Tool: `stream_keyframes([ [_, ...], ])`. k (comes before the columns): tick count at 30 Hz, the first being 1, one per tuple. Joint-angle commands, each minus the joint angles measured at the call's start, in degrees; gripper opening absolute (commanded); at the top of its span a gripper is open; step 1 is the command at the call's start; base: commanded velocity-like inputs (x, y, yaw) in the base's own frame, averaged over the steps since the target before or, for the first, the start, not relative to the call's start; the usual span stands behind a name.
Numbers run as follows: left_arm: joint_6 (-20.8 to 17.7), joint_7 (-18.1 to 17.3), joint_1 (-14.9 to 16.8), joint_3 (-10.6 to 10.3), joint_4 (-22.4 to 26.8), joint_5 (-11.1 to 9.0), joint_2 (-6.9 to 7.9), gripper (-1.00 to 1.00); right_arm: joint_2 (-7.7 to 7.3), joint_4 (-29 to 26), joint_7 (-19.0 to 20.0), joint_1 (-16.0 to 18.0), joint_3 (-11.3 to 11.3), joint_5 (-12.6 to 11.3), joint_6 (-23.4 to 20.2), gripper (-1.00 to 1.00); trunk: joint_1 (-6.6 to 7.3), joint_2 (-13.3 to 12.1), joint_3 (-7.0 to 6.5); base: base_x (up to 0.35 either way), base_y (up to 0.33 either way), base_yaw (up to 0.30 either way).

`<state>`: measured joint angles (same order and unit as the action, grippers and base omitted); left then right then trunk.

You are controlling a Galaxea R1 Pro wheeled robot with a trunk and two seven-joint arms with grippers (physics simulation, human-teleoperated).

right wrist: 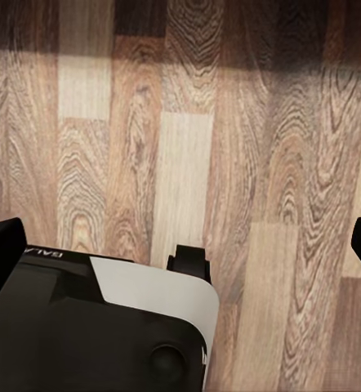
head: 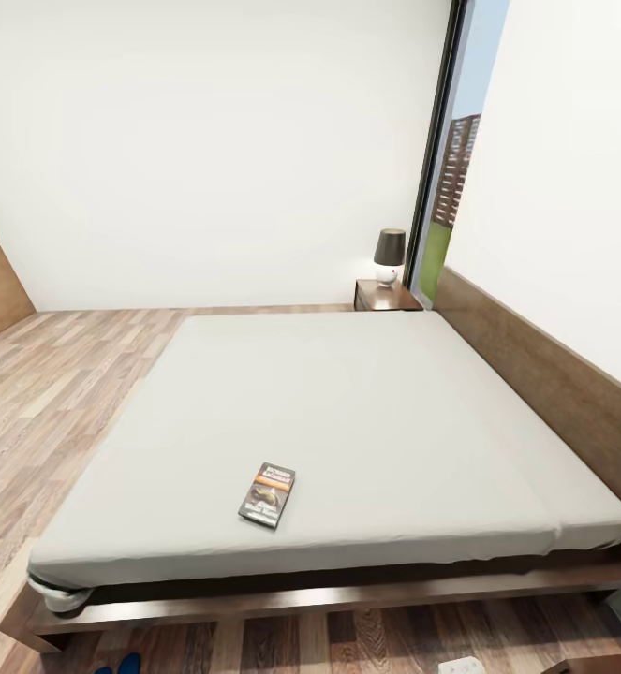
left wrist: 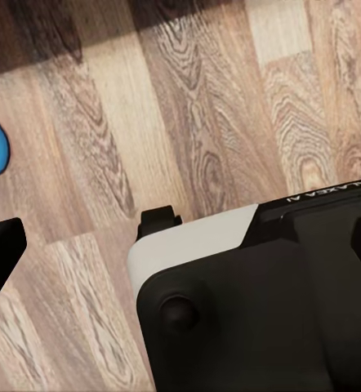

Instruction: In the bedroom, move the book from the bed onto either nightstand, and place the two sandals side by side next to the bed.

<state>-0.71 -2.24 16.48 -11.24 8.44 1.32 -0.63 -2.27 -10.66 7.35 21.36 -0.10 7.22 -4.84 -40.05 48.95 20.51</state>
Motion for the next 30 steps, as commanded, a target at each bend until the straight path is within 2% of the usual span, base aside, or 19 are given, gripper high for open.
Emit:
stream_keyframes([
  [1,-0.11,-0.08,0.03,-0.15,0.09,0.13,0.01,1.00,-0.01,-0.15,0.20,0.00,-0.05,0.58,-0.34,1.00,0.22,-0.37,-0.12,0.000,0.000,0.000],
  [14,-0.47,-0.12,0.04,-0.11,0.32,0.09,0.01,1.00,-0.01,-0.15,0.20,0.00,-0.03,0.60,-0.34,1.00,3.08,-5.59,-2.46,0.000,0.000,0.000],
  [21,-2.62,-0.16,0.18,-0.16,1.43,0.04,0.05,1.00,-0.01,-0.15,0.20,0.00,-0.05,0.63,-0.34,1.00,4.61,-8.39,-3.71,0.000,0.000,0.000],
  [26,-5.11,-0.22,0.28,-0.11,4.88,0.02,0.11,1.00,-0.01,-0.15,0.20,0.00,-0.03,0.66,-0.34,1.00,5.71,-10.40,-4.61,0.000,0.000,0.000],
  [30,-9.55,-0.26,0.22,-0.11,11.71,-0.03,0.15,1.00,-0.01,-0.15,0.20,0.00,-0.03,0.67,-0.34,1.00,6.59,-12.00,-5.33,0.000,0.000,0.000],
])
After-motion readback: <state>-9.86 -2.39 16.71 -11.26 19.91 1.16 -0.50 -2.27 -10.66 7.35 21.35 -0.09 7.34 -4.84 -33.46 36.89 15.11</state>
